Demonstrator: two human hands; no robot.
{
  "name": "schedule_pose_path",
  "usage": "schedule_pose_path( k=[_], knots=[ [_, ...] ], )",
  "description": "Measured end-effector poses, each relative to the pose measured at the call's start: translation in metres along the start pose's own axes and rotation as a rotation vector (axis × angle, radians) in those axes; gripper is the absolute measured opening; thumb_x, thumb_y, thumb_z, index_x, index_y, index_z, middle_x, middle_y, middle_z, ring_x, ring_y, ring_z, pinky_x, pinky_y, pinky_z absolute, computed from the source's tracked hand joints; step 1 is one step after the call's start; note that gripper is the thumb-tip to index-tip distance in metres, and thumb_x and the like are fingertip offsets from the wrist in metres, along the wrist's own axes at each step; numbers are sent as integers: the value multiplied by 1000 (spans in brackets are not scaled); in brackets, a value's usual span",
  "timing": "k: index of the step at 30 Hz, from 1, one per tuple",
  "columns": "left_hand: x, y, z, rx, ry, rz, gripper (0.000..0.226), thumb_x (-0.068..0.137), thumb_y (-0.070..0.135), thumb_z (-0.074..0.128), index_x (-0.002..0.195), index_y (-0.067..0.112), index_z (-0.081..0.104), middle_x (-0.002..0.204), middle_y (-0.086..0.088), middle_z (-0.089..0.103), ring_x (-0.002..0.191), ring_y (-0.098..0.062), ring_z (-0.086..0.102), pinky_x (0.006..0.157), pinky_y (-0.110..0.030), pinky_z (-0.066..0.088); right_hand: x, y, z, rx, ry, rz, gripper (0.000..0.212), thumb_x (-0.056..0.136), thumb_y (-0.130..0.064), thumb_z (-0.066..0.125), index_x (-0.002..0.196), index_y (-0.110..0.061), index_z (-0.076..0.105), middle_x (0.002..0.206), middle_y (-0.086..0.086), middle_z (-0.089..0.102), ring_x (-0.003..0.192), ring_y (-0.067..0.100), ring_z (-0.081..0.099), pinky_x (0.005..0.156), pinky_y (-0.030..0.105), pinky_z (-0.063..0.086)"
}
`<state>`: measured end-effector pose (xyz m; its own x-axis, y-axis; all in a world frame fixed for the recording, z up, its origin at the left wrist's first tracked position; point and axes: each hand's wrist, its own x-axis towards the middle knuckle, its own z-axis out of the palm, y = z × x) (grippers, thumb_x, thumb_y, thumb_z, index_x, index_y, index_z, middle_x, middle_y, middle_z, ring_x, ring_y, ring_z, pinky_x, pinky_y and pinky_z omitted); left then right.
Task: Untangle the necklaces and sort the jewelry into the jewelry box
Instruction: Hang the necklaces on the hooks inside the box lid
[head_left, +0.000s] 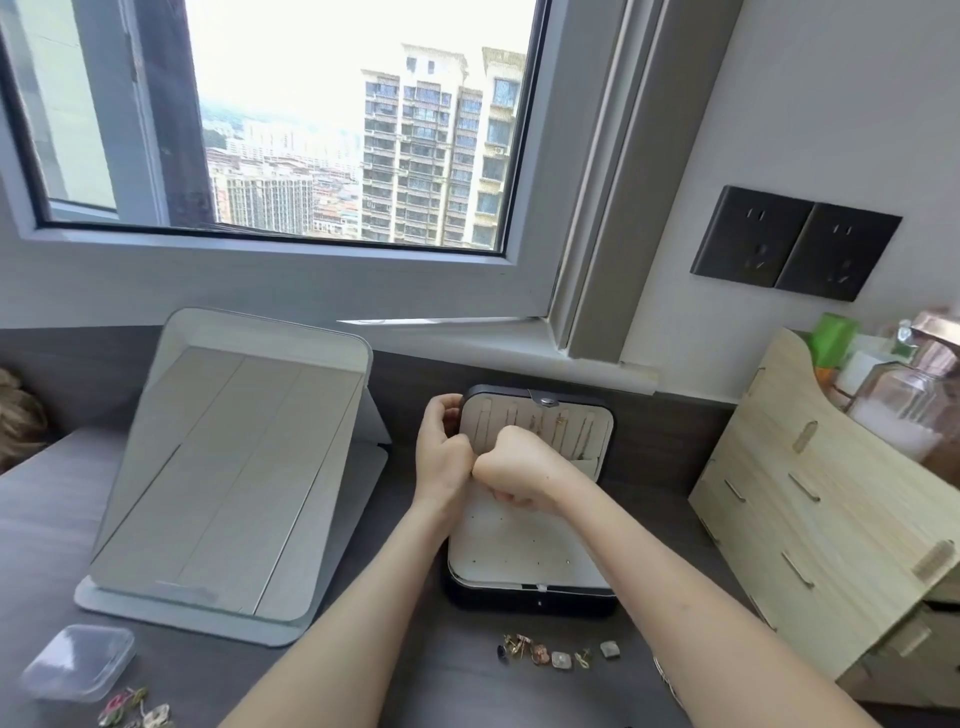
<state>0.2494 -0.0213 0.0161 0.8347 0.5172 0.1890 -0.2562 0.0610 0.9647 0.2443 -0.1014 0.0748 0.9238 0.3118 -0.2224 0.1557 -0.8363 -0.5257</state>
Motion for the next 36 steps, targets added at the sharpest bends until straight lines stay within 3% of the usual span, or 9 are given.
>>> schedule_pose_path(
  k=[8,15,18,20,22,25,28,33,36],
  knots=[
    [2,-4,-2,62,-41,-23,51,73,-12,47,112,21,47,99,12,49,101,-18,53,70,-23,45,-4,11,8,327,-71,51,8,77,-3,46,81,-6,52,53,5,43,42,11,32,41,18,21],
    [15,0,8,198,13,-130,58,72,-12,44,125,12,46,117,-5,53,105,-20,52,83,-28,45,-4,15,8,396,-78,38,10,75,-1,47,81,-4,53,53,5,45,41,10,34,39,17,22],
    [23,3,14,283,37,-231,55,77,-5,42,130,10,43,127,-12,51,113,-27,52,89,-34,46,-7,17,6,423,-77,22,30,78,0,45,105,-5,58,55,4,45,43,10,34,42,20,21],
    [26,5,14,300,40,-274,49,81,-2,43,129,8,43,128,-14,49,109,-28,52,81,-31,43,-9,21,4,441,-58,21,49,80,-1,46,129,-11,46,57,4,48,46,10,36,42,21,23],
    [25,5,13,312,42,-285,43,82,1,44,125,7,44,125,-14,50,101,-25,52,78,-31,42,-13,25,3,448,-34,18,58,81,-2,47,137,-15,37,59,4,51,48,10,38,42,21,25],
    [19,9,8,384,78,-255,43,81,3,47,124,6,44,127,-16,45,108,-30,51,90,-38,46,-27,27,-3,448,4,-19,53,83,-3,48,135,-14,41,60,4,52,49,10,40,41,21,28],
    [3,27,1,460,102,-146,47,80,1,47,127,7,41,130,-17,38,112,-32,48,96,-41,44,-52,27,-9,436,28,-86,33,86,-3,50,117,-10,55,57,4,54,45,9,41,40,18,31],
    [-52,75,-37,550,-108,100,39,78,-4,45,112,12,53,107,-8,55,93,-18,53,66,-21,43,-114,31,8,318,-51,-214,9,84,-16,60,86,-10,67,55,3,58,42,12,43,45,22,35],
    [-84,97,-88,643,-227,183,29,77,-4,48,89,18,63,92,-2,63,84,-13,59,66,-18,45,-155,37,37,199,-173,-284,13,83,-26,67,80,-13,69,59,-6,61,48,4,51,49,17,41]
  ],
)
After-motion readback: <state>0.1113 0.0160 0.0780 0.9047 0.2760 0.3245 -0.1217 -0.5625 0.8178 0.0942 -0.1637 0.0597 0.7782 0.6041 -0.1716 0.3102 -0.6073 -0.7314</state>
